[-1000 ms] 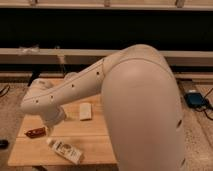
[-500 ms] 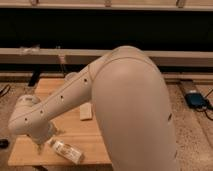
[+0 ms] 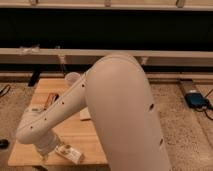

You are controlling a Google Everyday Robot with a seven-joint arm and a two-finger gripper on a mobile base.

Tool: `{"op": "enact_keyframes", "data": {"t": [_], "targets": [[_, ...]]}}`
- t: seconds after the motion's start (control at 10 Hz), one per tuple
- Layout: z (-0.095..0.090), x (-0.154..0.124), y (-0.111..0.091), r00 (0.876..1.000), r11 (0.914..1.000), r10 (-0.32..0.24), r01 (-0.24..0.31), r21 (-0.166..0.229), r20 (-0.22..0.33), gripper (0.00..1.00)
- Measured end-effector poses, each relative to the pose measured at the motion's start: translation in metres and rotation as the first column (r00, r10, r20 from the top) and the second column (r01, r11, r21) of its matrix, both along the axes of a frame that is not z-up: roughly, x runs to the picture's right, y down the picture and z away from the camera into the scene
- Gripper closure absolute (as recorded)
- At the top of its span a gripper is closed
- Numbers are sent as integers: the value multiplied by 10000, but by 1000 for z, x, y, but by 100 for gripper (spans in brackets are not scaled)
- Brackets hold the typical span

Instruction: Place the bottle in the ceramic bowl

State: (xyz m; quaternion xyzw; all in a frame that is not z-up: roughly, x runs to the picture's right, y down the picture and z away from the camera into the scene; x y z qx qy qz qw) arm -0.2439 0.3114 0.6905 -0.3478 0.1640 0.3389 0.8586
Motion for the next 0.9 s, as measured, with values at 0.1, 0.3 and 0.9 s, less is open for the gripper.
{"op": "enact_keyframes", "data": {"t": [0.1, 0.3, 0.9], "targets": [[4, 1, 3, 10000, 10000, -36, 36, -69, -39, 20], [12, 6, 5, 9997, 9998, -116, 112, -161, -220, 20], [29, 16, 13, 9963, 9988, -389, 364, -340, -768, 30]]}}
